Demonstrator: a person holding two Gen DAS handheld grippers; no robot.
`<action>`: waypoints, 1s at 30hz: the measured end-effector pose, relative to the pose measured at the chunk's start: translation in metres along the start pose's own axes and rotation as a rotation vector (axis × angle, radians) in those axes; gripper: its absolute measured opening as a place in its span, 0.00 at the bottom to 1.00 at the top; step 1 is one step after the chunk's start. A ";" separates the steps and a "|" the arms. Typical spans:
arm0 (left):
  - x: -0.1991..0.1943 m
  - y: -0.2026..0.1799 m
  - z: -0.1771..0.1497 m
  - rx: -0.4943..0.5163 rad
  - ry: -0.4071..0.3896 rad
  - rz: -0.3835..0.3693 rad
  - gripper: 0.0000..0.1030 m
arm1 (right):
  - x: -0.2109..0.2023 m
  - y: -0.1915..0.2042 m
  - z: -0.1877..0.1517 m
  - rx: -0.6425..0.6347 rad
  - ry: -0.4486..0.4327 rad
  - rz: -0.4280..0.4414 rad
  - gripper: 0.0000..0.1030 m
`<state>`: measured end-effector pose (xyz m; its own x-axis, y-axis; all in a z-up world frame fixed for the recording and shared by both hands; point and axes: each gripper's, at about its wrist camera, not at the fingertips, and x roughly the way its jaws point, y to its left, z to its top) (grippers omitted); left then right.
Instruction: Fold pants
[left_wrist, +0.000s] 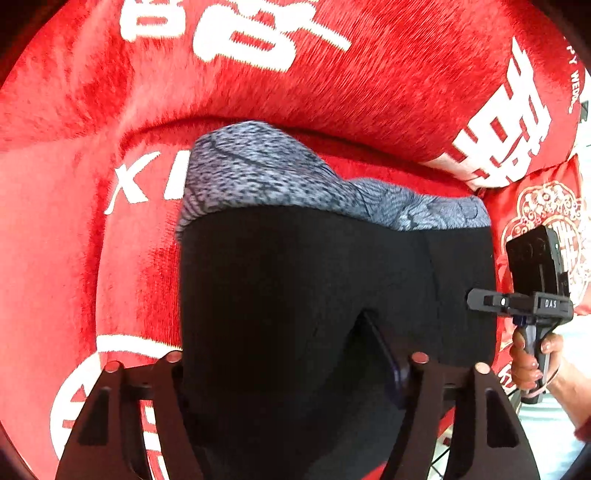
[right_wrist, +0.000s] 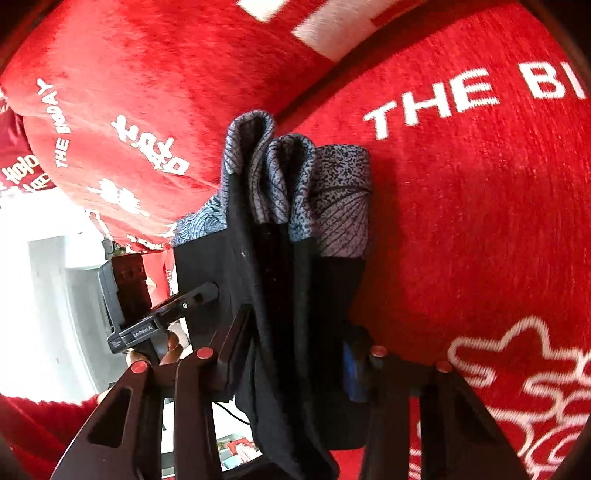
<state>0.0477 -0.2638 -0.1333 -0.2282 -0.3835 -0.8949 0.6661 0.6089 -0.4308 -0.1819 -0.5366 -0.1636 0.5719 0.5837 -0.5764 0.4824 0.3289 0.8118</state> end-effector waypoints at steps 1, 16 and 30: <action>-0.006 -0.004 -0.001 -0.011 -0.008 0.001 0.67 | -0.002 0.004 -0.002 -0.003 0.002 0.010 0.43; -0.054 -0.023 -0.084 -0.026 -0.001 0.024 0.67 | -0.020 0.035 -0.045 -0.011 0.046 0.028 0.43; -0.026 0.024 -0.122 0.009 -0.030 0.131 1.00 | 0.013 0.020 -0.066 -0.033 0.021 -0.157 0.55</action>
<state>-0.0171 -0.1548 -0.1349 -0.1177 -0.3220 -0.9394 0.6953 0.6487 -0.3094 -0.2085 -0.4734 -0.1484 0.4775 0.5385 -0.6943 0.5424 0.4410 0.7151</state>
